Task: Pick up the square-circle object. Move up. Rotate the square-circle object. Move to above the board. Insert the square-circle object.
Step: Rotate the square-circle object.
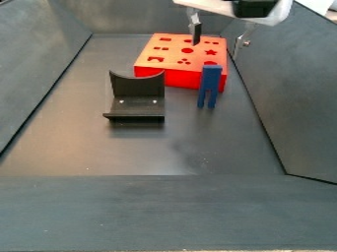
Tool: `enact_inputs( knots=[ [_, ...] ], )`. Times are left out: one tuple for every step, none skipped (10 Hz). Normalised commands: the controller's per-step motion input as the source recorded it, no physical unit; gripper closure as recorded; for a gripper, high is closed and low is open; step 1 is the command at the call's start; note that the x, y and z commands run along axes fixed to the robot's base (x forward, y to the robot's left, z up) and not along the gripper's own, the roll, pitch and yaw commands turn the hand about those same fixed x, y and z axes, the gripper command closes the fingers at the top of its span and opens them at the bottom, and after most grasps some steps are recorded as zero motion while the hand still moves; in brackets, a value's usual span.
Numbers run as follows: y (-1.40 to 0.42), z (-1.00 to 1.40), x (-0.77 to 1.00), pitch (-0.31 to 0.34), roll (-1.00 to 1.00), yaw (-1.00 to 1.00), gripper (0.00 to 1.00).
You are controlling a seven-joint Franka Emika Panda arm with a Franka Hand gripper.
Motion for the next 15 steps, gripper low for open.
enact_inputs(
  knots=[
    [-0.01,-0.03,0.02,0.016,0.0,1.0,0.0],
    [-0.01,-0.03,0.03,0.019,0.0,1.0,0.0],
    [-0.01,-0.03,0.03,0.02,0.0,1.0,0.0],
    [-0.01,-0.03,0.03,0.023,0.0,1.0,0.0],
    [-0.01,-0.03,0.03,0.025,0.0,1.0,0.0],
    [-0.01,-0.03,0.03,0.03,0.0,1.0,0.0],
    [-0.01,-0.03,0.03,0.035,0.0,1.0,0.0],
    [-0.01,-0.02,0.03,0.047,0.0,1.0,0.0],
    [-0.01,-0.02,0.03,0.046,0.0,0.84,0.0],
    [-0.01,-0.02,0.03,0.046,0.0,0.51,0.0],
    [-0.01,-0.02,0.03,0.045,0.0,0.24,0.0],
    [0.0,-1.0,0.0,0.045,0.0,0.13,0.0],
    [0.0,-1.0,0.0,0.043,0.0,0.1,0.0],
    [0.0,-1.0,0.03,-0.008,0.01,0.06,0.0],
    [0.0,-1.0,0.04,-0.023,0.01,0.05,0.0]
  ],
)
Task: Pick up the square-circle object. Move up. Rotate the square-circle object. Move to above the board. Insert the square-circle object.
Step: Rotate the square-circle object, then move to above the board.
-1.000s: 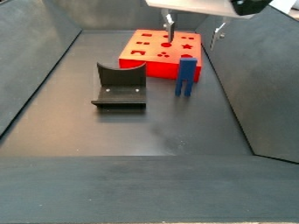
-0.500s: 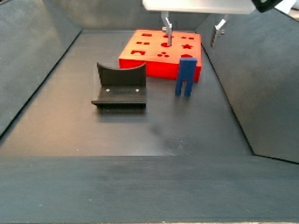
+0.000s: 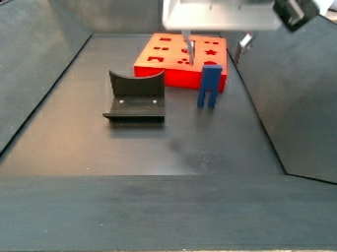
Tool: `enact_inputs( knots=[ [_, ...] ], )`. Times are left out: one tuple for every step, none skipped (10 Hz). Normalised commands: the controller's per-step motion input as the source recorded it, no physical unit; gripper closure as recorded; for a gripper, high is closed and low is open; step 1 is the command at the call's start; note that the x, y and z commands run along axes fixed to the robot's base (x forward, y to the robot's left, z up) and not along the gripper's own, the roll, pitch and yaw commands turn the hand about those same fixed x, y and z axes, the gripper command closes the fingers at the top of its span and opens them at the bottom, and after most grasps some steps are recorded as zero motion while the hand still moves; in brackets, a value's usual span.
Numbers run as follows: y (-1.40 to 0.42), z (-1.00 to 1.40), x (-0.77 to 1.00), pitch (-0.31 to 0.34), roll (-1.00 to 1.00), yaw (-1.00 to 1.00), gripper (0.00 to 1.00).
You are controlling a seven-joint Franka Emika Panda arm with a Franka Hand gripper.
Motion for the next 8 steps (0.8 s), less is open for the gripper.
enact_inputs(
  knots=[
    [0.0,-0.86,0.04,-0.028,0.02,0.05,0.0],
    [0.0,-0.71,0.04,-0.029,0.02,0.05,0.0],
    [0.0,-0.56,0.04,-0.026,0.02,0.05,0.0],
    [0.0,-0.36,0.04,-0.026,0.02,0.05,0.0],
    [0.0,-0.22,0.04,-0.024,0.02,0.04,0.0],
    [0.0,0.0,0.0,-0.018,0.02,0.04,1.0],
    [0.17,1.0,-0.11,-0.486,-0.01,-0.08,1.0],
    [0.17,1.0,-0.11,-0.476,-0.01,-0.09,1.0]
  ],
)
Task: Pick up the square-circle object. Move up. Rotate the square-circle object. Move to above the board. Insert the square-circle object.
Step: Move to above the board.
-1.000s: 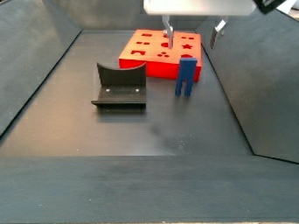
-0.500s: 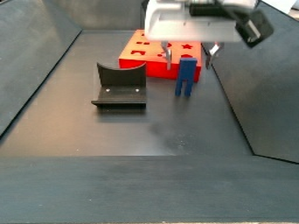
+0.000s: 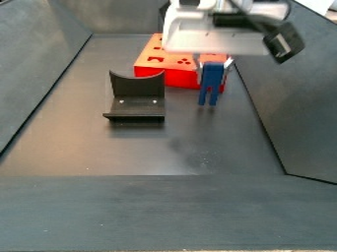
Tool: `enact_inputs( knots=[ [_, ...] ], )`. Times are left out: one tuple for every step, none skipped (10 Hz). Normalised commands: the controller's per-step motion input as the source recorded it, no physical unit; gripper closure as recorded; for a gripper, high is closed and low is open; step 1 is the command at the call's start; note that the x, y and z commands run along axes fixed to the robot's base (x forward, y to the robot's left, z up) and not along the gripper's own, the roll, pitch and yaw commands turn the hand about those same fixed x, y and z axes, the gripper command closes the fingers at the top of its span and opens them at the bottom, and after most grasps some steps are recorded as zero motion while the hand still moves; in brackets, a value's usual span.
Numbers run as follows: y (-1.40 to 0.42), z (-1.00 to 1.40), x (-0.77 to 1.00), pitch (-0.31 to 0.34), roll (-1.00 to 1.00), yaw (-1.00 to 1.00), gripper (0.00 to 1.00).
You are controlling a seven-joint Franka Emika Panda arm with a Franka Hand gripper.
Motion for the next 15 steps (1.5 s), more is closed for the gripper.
enact_inputs(
  knots=[
    [0.16,1.0,-0.12,-0.401,-0.03,-0.08,1.0],
    [0.16,1.0,-0.12,-0.315,-0.04,-0.06,1.0],
    [0.16,1.0,-0.11,-0.218,-0.06,-0.05,1.0],
    [0.15,1.0,-0.11,-0.123,-0.07,-0.04,1.0],
    [0.15,1.0,-0.11,-0.043,-0.09,-0.04,1.0],
    [0.15,1.0,-0.1,0.016,-0.1,-0.04,1.0],
    [0.14,1.0,-0.1,0.034,-0.1,-0.03,1.0],
    [0.13,1.0,-0.1,0.035,-0.1,-0.03,1.0],
    [0.13,1.0,-0.09,0.039,-0.1,-0.03,1.0],
    [0.12,1.0,-0.08,0.049,-0.1,-0.03,1.0],
    [0.12,1.0,-0.08,0.056,-0.1,-0.03,1.0],
    [0.11,1.0,-0.07,0.066,-0.09,-0.04,1.0],
    [0.11,1.0,-0.06,0.072,-0.08,-0.04,1.0],
    [0.1,1.0,-0.04,0.076,-0.08,-0.04,1.0],
    [0.1,1.0,-0.04,0.077,-0.07,-0.03,1.0]
  ],
)
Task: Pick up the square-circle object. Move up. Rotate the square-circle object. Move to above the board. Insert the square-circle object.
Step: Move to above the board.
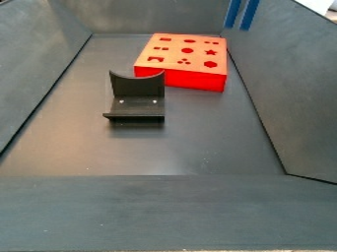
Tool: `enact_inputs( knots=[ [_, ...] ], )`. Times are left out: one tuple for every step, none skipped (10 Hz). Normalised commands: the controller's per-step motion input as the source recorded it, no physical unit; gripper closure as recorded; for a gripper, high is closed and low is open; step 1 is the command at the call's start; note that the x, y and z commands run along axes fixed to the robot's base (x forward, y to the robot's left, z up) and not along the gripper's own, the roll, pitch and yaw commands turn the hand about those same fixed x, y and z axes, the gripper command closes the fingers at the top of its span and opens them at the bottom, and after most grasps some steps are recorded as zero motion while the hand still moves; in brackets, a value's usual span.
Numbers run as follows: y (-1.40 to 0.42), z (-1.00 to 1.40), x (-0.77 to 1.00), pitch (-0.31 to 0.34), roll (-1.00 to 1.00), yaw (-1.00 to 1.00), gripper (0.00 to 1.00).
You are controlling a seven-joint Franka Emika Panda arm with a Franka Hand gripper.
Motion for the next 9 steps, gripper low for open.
enact_inputs(
  knots=[
    [0.09,0.98,-0.03,0.077,-0.06,-0.04,1.0],
    [0.08,0.87,-0.02,0.078,-0.06,-0.04,1.0],
    [0.05,0.6,-0.01,0.083,-0.05,-0.04,1.0],
    [0.04,0.49,0.0,0.083,-0.05,-0.04,1.0],
    [0.03,0.27,0.0,0.083,-0.04,-0.04,1.0],
    [-1.0,0.02,0.29,0.772,0.1,-0.11,1.0],
    [-1.0,0.0,0.31,0.711,0.13,-0.06,1.0],
    [-1.0,0.01,0.32,0.645,0.13,-0.01,1.0],
    [-1.0,0.01,0.34,0.455,0.04,0.0,1.0]
  ],
)
